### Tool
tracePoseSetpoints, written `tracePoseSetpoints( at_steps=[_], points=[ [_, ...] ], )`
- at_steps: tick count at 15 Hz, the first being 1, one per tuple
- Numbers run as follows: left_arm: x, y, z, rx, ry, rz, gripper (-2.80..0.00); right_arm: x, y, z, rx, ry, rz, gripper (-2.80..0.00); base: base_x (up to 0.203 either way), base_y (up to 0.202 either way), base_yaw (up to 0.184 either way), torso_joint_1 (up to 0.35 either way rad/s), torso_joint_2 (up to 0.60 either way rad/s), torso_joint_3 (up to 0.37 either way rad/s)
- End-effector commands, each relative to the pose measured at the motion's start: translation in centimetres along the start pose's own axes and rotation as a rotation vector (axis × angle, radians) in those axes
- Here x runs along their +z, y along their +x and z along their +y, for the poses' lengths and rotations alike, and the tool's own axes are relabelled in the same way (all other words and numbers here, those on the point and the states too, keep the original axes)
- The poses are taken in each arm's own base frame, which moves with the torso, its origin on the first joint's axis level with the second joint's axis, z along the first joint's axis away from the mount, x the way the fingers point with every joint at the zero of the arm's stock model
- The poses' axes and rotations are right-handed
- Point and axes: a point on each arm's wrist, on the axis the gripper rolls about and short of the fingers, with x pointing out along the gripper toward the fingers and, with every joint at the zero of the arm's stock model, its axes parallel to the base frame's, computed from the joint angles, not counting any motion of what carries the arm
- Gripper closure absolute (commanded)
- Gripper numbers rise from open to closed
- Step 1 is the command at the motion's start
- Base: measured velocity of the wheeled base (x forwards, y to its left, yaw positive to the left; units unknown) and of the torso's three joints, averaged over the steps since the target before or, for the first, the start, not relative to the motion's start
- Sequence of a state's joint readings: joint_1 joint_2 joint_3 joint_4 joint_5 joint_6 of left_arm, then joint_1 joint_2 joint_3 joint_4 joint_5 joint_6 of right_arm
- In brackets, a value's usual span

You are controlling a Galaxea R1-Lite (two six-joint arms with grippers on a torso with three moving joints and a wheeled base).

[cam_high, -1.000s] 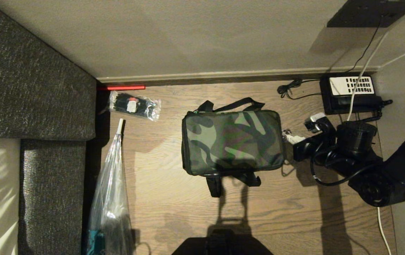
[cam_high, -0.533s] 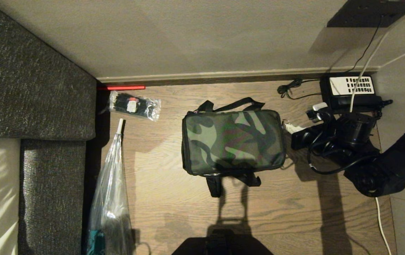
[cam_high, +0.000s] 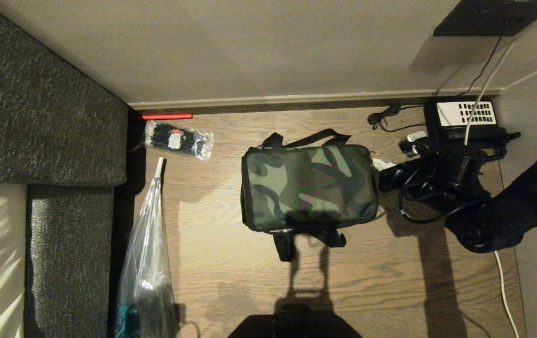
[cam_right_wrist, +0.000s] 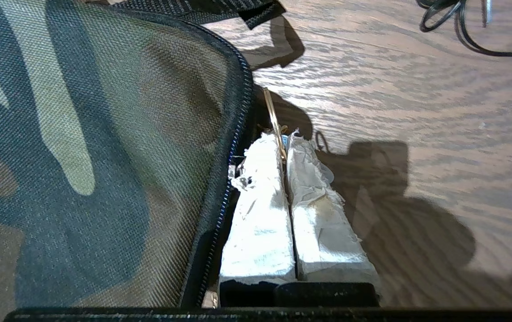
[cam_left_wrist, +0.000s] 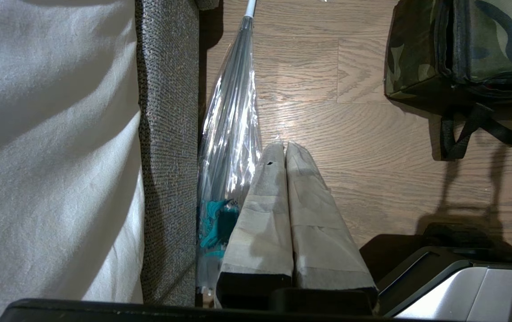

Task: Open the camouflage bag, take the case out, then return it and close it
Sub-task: Open the top of the storage box

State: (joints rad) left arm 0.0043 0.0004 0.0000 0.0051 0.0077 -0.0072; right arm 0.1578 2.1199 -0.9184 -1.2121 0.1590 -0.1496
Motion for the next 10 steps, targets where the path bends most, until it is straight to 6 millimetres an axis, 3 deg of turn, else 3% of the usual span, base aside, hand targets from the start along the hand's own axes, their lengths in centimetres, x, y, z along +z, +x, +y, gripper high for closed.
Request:
tracePoseSetpoints(
  at_steps=[1,10],
  points=[
    [-0.1,0.0,0.0,0.000,0.000,0.002,0.00,0.1,0.3,0.1,0.004,-0.008,-0.018,0.00,0.000,0.000,0.000,0.000,0.00,0.000],
    [-0.1,0.0,0.0,0.000,0.000,0.002,0.00,0.6,-0.7,-0.9,-0.028,-0.025,-0.026,0.00,0.000,0.000,0.000,0.000,0.00,0.000]
  ],
)
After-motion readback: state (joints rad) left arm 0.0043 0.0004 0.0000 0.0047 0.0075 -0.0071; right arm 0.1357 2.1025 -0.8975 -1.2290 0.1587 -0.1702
